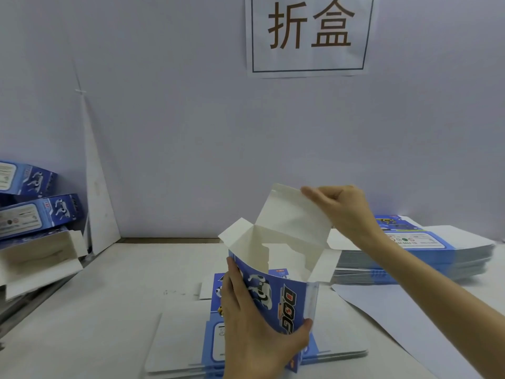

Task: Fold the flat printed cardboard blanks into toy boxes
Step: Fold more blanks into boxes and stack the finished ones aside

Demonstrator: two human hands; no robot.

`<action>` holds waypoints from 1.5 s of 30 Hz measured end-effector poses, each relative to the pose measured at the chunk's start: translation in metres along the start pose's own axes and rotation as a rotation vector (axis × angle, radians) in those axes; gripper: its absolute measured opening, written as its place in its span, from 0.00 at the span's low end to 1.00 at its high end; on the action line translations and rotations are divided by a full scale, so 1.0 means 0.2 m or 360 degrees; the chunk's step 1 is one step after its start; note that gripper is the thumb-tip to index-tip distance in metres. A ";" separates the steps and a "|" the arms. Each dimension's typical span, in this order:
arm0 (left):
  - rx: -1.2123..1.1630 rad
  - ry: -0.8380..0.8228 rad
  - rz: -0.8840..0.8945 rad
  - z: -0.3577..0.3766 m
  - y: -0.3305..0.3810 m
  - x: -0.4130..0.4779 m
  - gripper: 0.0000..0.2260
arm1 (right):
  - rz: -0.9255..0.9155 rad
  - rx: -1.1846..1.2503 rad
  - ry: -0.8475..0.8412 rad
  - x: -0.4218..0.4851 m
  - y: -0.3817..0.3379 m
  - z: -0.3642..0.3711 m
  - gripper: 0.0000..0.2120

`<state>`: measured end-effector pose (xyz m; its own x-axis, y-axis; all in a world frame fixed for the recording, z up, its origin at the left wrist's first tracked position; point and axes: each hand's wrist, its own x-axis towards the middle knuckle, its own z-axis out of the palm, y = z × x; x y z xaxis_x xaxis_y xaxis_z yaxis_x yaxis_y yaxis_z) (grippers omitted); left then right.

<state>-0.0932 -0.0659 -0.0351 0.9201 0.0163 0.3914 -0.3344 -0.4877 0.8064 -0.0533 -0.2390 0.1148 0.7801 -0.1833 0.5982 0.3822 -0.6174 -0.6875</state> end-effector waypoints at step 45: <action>-0.1025 -0.0174 -0.0078 -0.13 0.07 0.26 0.21 | 0.0417 0.0811 -0.0333 -0.43 0.14 0.11 0.41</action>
<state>-0.0544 -0.0484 0.0083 0.9414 -0.0801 0.3276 -0.3157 0.1325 0.9396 -0.0986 -0.2238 0.0360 0.9413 -0.0934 0.3245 0.3130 -0.1189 -0.9423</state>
